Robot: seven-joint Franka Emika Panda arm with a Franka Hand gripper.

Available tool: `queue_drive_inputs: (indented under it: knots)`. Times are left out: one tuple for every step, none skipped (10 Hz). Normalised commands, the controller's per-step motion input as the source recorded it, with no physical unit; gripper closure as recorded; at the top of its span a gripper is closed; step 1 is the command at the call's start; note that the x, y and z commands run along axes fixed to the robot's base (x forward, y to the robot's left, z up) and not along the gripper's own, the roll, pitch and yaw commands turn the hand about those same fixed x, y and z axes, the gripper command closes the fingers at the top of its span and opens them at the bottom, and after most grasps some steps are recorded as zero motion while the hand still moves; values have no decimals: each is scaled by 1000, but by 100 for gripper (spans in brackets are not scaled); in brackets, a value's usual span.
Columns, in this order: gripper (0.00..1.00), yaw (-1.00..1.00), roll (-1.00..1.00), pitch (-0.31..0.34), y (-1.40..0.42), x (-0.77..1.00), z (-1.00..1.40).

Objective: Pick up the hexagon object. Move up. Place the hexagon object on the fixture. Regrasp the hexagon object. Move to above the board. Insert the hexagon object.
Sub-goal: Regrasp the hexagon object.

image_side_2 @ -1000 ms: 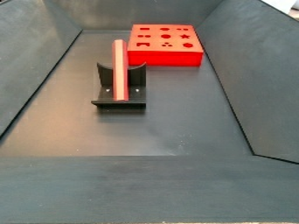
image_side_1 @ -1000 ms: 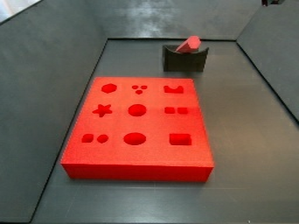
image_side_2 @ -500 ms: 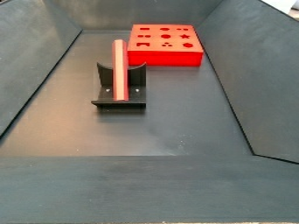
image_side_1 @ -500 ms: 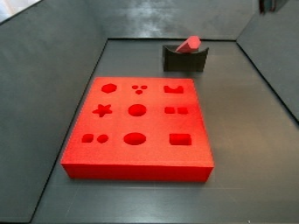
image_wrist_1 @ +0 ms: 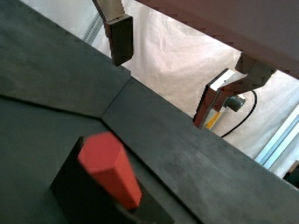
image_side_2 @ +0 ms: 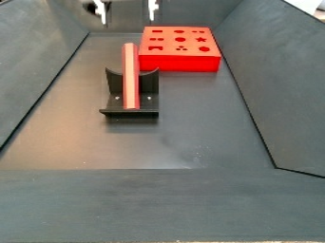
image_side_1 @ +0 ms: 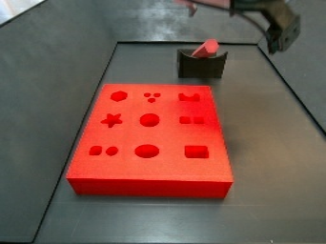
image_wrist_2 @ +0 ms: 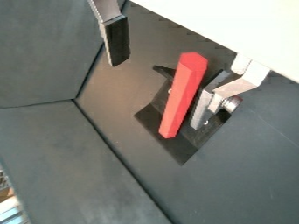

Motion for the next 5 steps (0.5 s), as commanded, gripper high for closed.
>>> queue_drive_inputs:
  knots:
    - [0, -27, 66, -116, 30, 72, -1000]
    - [0, -45, 64, -101, 29, 74, -1000]
    - [0, -59, 59, -79, 28, 82, -1000]
    - [0, -62, 57, -59, 20, 74, -842]
    - [0, -57, 56, -30, 9, 65, -619]
